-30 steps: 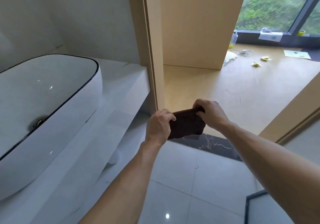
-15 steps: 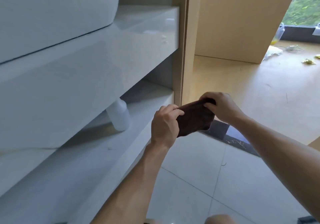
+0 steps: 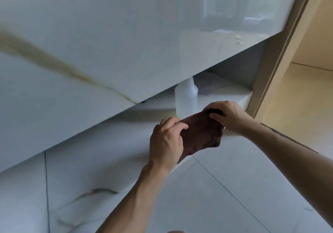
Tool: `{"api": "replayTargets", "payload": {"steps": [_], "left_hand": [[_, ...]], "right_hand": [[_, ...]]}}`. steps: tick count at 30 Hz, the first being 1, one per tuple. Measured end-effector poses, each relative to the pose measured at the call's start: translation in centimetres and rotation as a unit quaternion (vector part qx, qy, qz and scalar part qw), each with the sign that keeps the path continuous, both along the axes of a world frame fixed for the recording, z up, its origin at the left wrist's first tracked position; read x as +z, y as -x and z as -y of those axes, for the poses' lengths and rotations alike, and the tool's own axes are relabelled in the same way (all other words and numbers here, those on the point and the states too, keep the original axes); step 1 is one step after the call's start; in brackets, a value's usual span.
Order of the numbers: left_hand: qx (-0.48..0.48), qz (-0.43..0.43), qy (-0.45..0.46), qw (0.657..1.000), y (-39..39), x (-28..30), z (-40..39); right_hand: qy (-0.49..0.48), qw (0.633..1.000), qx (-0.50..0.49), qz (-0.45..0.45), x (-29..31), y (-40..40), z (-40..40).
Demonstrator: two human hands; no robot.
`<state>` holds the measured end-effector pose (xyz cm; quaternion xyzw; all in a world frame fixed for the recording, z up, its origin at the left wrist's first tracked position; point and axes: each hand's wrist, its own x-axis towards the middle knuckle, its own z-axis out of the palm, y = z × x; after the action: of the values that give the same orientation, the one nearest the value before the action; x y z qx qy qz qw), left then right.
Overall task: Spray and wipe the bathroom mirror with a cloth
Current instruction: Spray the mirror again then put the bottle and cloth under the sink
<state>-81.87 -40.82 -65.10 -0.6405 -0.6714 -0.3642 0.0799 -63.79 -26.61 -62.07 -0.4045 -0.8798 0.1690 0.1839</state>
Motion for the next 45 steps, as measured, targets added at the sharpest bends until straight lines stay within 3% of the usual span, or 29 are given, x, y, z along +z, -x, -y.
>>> {"api": "replayTargets", "payload": {"steps": [4, 7, 12, 16, 24, 32, 36, 40, 45], "left_hand": [[0.032, -0.012, 0.021, 0.999, 3.4, -1.0, 1.6], [0.059, -0.018, 0.028, 0.998, 5.5, -1.6, 2.5], [0.111, -0.059, 0.032, 0.992, 8.5, -2.7, 3.0], [0.137, -0.106, 0.044, 0.984, 10.2, -3.0, 2.6], [0.176, -0.195, 0.08, 0.962, 14.2, -2.1, 1.2], [0.14, -0.215, 0.132, 0.957, 16.6, -2.5, 0.5], [0.137, -0.214, 0.14, 0.957, 17.4, -3.2, 0.3], [0.141, -0.196, 0.156, 0.958, 18.0, -4.0, 0.2], [0.217, -0.178, 0.214, 0.936, 17.6, -4.4, -0.3]], "right_hand": [[-0.024, 0.998, 0.042, -0.026, -0.8, 5.2, -0.2], [-0.095, 0.994, 0.049, -0.029, -2.1, 8.7, 0.0], [-0.224, 0.974, 0.02, 0.035, -4.0, 13.3, 0.9], [-0.155, 0.986, 0.012, 0.056, -4.5, 16.3, 1.5], [-0.014, 0.996, 0.049, -0.069, -5.3, 19.8, 1.3], [0.027, 0.994, 0.104, -0.007, -6.1, 19.5, 1.1], [0.009, 0.99, 0.119, 0.074, -7.3, 18.2, 0.5], [-0.002, 0.989, 0.117, 0.092, -8.0, 17.9, 0.8], [-0.018, 0.989, 0.107, 0.1, -8.7, 18.4, 1.1]]}}
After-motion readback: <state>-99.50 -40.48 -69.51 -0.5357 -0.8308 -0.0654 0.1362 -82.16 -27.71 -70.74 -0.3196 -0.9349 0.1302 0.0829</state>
